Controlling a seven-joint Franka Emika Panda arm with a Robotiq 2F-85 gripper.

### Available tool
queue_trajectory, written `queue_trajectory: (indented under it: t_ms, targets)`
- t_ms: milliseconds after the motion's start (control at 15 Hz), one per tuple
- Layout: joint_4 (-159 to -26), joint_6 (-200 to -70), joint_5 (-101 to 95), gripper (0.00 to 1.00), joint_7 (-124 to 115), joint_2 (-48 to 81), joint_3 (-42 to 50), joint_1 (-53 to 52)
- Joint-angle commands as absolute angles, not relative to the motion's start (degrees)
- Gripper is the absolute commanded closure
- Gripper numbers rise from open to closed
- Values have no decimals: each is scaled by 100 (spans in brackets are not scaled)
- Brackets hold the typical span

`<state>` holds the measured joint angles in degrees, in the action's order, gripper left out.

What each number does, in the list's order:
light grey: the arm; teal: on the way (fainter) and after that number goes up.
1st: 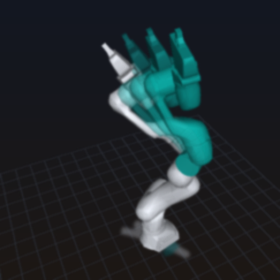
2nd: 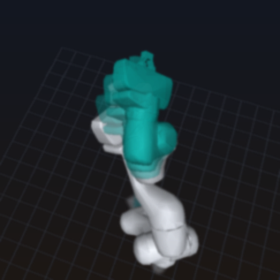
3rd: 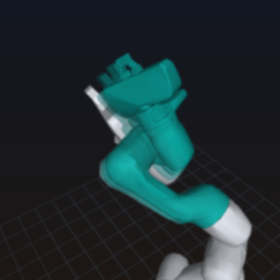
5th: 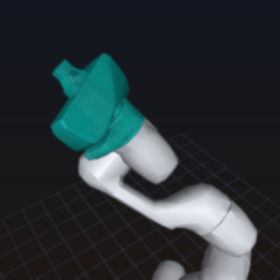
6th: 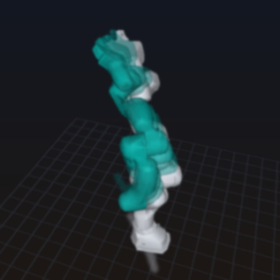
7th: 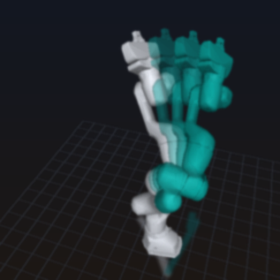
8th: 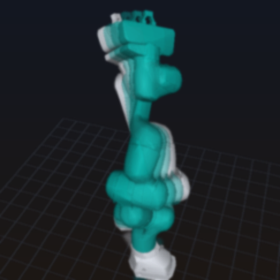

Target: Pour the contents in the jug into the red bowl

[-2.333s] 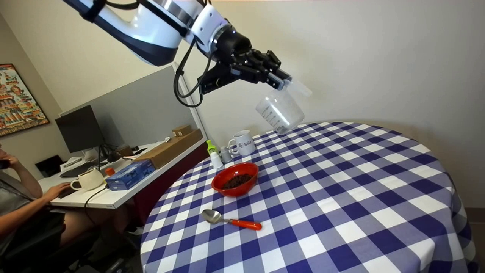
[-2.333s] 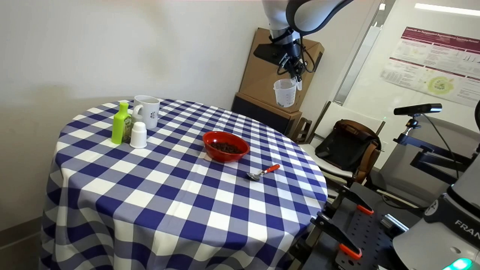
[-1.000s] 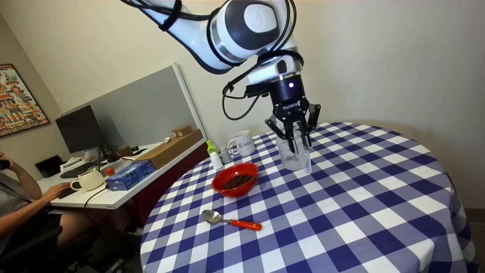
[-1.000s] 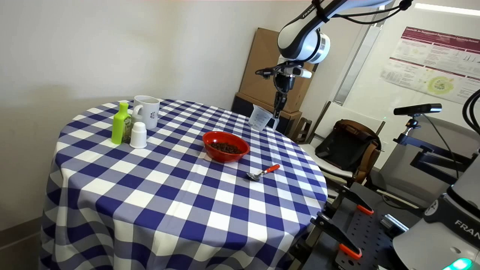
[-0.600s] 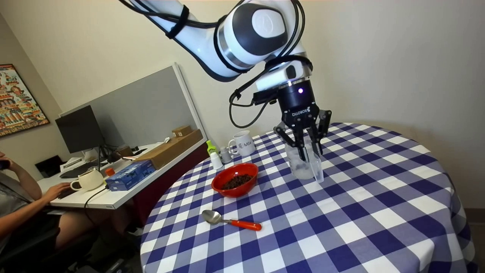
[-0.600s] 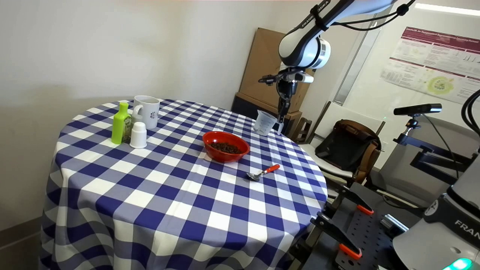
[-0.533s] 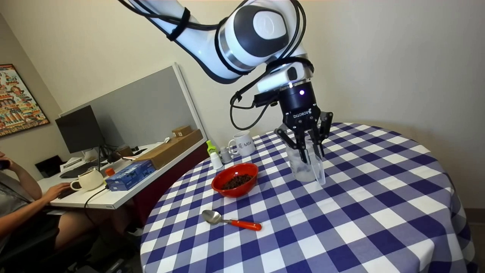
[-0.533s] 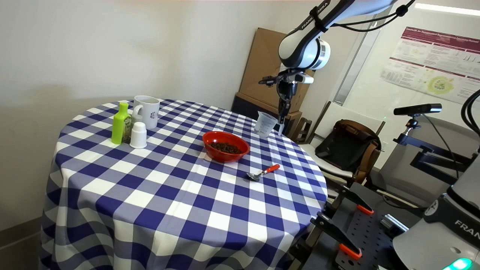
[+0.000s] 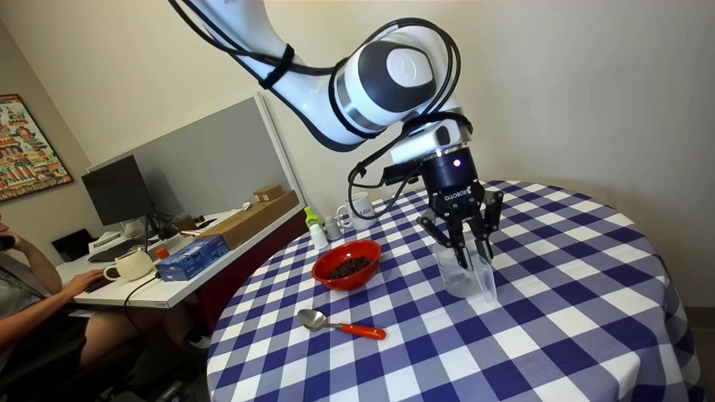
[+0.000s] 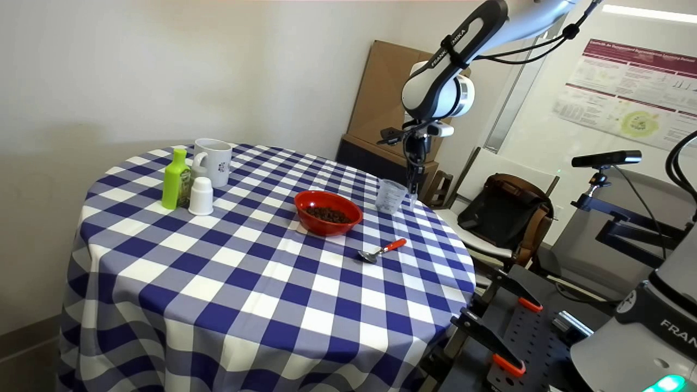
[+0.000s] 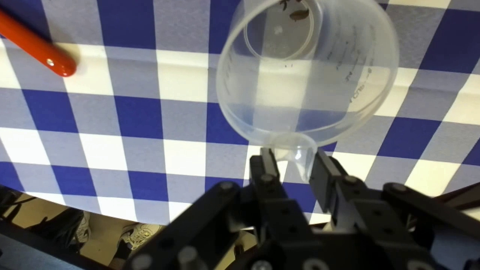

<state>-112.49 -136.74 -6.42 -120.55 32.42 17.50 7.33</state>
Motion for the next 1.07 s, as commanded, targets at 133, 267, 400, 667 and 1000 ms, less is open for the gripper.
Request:
queue_trajectory:
  t_ms: [133,267,400,667,1000]
  targets:
    - [-11189,-13737,-640,42,-12331,3254,1927,533]
    - [-11244,-13703,-534,27,-12365,3032,1875,521]
    - [-11418,-13659,-360,12,-12420,2603,1790,490]
    - [-12029,-13708,-664,0,-13453,1492,1911,-17]
    - [-13041,-13565,-809,0,-12568,-4,1092,-77]
